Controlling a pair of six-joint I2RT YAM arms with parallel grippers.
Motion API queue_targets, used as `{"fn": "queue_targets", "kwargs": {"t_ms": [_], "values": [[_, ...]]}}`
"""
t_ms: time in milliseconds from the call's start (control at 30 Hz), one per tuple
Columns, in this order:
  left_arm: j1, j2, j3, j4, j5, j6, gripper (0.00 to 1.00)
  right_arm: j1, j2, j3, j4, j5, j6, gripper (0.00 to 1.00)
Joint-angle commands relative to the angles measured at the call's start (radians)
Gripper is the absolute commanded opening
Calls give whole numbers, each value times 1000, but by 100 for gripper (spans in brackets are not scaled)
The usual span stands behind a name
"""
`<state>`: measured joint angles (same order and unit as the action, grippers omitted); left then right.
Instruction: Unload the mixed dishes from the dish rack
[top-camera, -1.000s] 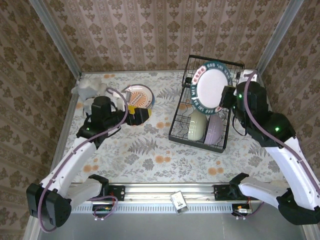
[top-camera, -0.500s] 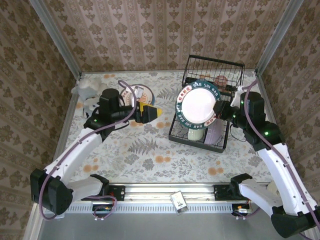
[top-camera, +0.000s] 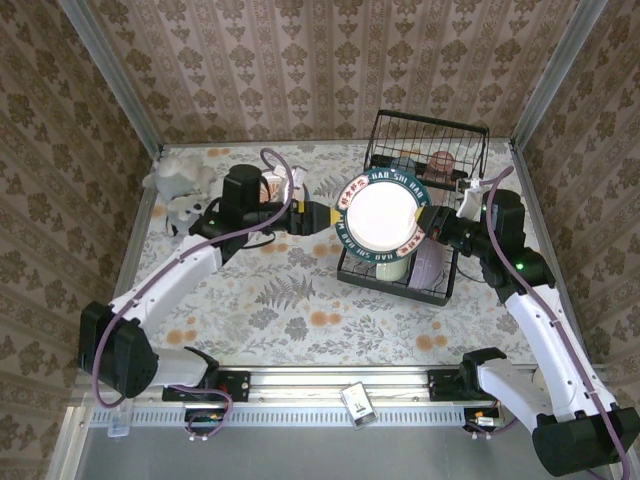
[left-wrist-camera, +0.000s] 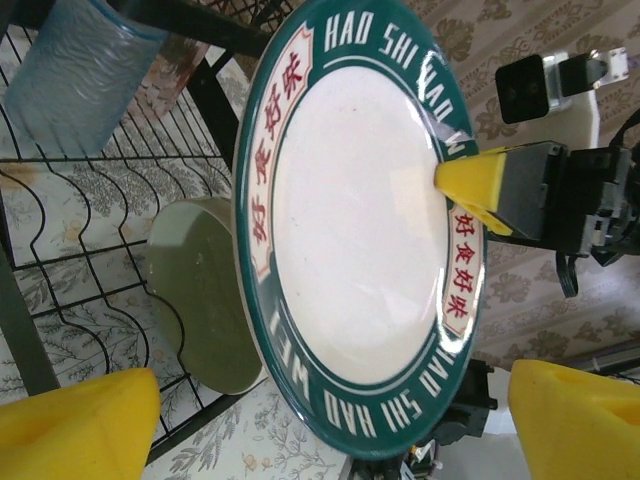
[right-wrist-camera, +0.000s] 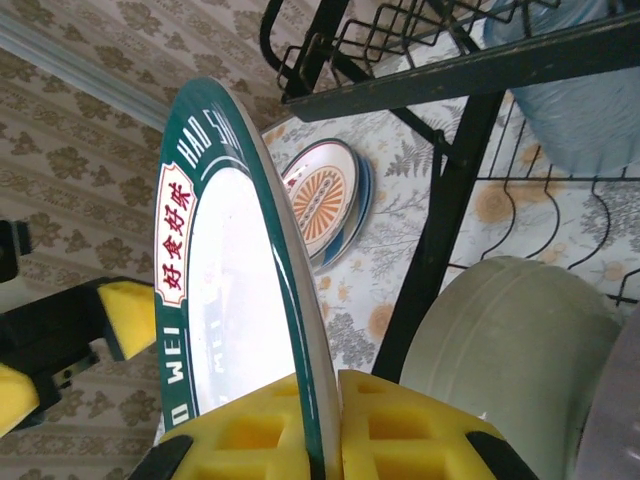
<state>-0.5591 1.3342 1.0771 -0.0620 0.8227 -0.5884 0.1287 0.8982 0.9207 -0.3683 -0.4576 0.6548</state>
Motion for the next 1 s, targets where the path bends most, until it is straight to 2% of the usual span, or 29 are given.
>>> {"fn": "queue_targets", "kwargs": {"t_ms": [0, 100, 233, 400, 567, 867, 967], "values": [[-26, 28, 44, -21, -11, -7, 87, -8, -21, -8, 93, -73, 22, 0], [-42, 56, 67, -33, -22, -6, 79, -10, -24, -16, 97, -82, 24, 0], [-47, 86, 85, -35, -35, -36, 60, -17, -29, -26, 100, -87, 23, 0], [-48, 106, 88, -37, -54, -76, 44, -20, -31, -43, 117, -98, 32, 0], [-48, 113, 79, -19, -63, -112, 30, -23, -26, -48, 126, -105, 31, 0], [-48, 119, 60, 15, -59, -164, 15, -24, -16, -56, 150, -125, 39, 0], [-48, 122, 58, 26, -58, -175, 6, -24, -16, -57, 153, -127, 39, 0]]}}
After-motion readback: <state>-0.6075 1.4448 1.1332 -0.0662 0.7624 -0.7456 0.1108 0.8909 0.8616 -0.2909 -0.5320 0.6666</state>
